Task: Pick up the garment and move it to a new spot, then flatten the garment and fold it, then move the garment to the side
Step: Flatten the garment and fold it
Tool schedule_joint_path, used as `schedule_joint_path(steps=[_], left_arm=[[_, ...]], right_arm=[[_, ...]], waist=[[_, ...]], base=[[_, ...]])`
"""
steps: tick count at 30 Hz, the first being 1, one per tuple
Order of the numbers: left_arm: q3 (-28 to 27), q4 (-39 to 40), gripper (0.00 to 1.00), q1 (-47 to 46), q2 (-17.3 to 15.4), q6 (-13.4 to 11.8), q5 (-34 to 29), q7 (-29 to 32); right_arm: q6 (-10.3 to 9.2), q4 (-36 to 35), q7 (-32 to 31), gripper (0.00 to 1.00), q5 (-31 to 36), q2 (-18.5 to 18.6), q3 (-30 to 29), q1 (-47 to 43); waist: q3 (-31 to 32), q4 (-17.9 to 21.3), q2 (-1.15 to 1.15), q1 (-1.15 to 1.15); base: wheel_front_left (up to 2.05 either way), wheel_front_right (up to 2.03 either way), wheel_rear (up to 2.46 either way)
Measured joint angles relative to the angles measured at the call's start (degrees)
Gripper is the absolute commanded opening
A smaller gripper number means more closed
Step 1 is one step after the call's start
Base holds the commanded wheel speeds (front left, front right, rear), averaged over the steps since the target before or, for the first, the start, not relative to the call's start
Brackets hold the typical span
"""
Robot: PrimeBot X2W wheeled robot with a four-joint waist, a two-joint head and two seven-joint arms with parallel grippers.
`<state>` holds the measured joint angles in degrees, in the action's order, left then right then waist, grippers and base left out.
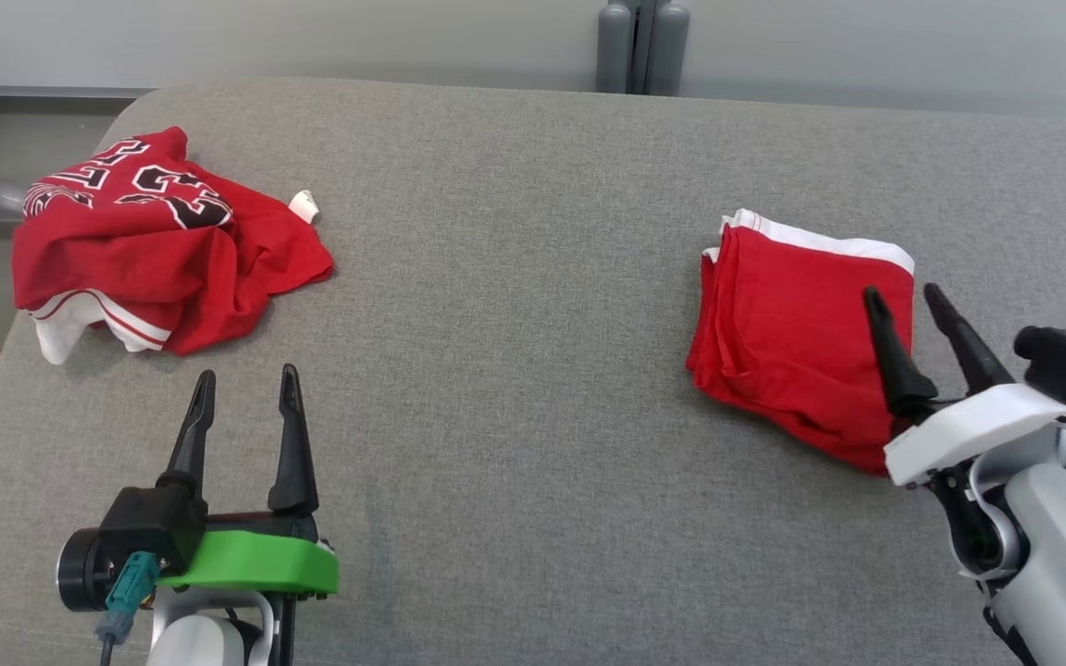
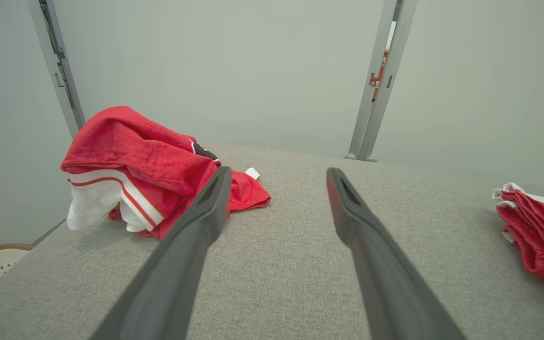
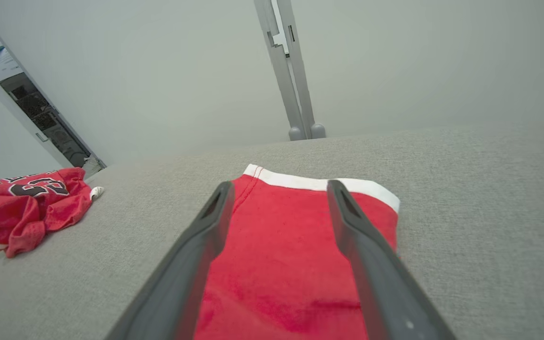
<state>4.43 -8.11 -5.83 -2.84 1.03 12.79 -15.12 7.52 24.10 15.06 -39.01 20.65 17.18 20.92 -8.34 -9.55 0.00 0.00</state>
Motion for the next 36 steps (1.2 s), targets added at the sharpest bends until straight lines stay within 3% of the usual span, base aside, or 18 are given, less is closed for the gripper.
schedule_joint_path(steps=[3,4,5,6,13,19,27,36], left_arm=[[0.05,0.01,1.00,0.00,0.00,0.20,-0.10,0.00],[0.12,0.02,1.00,0.00,0.00,0.22,-0.26,0.00],[0.13,0.02,1.00,0.00,0.00,0.23,-0.37,0.00],[0.30,0.03,1.00,0.00,0.00,0.25,-0.42,0.00],[1.74,-0.25,1.00,-0.75,0.00,0.48,-0.49,0.00],[2.67,-0.85,1.00,-1.51,0.00,0.75,-0.53,0.00],[2.74,-0.96,1.00,-1.54,-0.01,0.68,-0.90,0.01],[1.26,-0.67,1.00,-1.33,0.00,0.65,-2.13,0.00]], right_arm=[[0.00,0.26,0.00,1.00,1.14,0.41,-3.76,-0.75],[0.00,0.93,0.00,0.74,1.75,0.55,-4.76,-0.75],[0.00,1.64,0.00,0.29,2.24,0.64,-5.35,-0.74],[0.00,2.82,0.00,0.01,2.98,0.64,-5.92,-0.70],[0.00,12.81,0.00,0.00,9.42,-1.34,-5.90,4.61],[0.00,16.45,-0.01,0.00,12.48,-6.55,-3.03,6.21],[0.01,14.72,-0.01,0.00,14.60,-14.23,4.92,5.73],[0.01,5.59,0.00,0.00,15.94,-12.73,2.97,3.91]], waist=[[-0.15,-0.07,0.00,0.00],[-0.25,-0.12,0.00,0.00],[-0.33,-0.17,0.00,0.00],[-0.46,-0.23,0.00,0.00],[-1.90,-1.39,0.00,0.00],[-2.43,-2.93,0.00,0.00],[-2.45,-3.35,0.00,0.00],[-1.83,-0.79,0.00,0.00]], base=[[0.00,0.00,0.00],[0.00,0.00,0.00],[0.00,0.00,0.00],[0.00,0.00,0.00],[0.00,0.00,0.00],[0.00,0.00,0.00],[0.00,0.00,0.00],[0.00,0.00,0.00]])
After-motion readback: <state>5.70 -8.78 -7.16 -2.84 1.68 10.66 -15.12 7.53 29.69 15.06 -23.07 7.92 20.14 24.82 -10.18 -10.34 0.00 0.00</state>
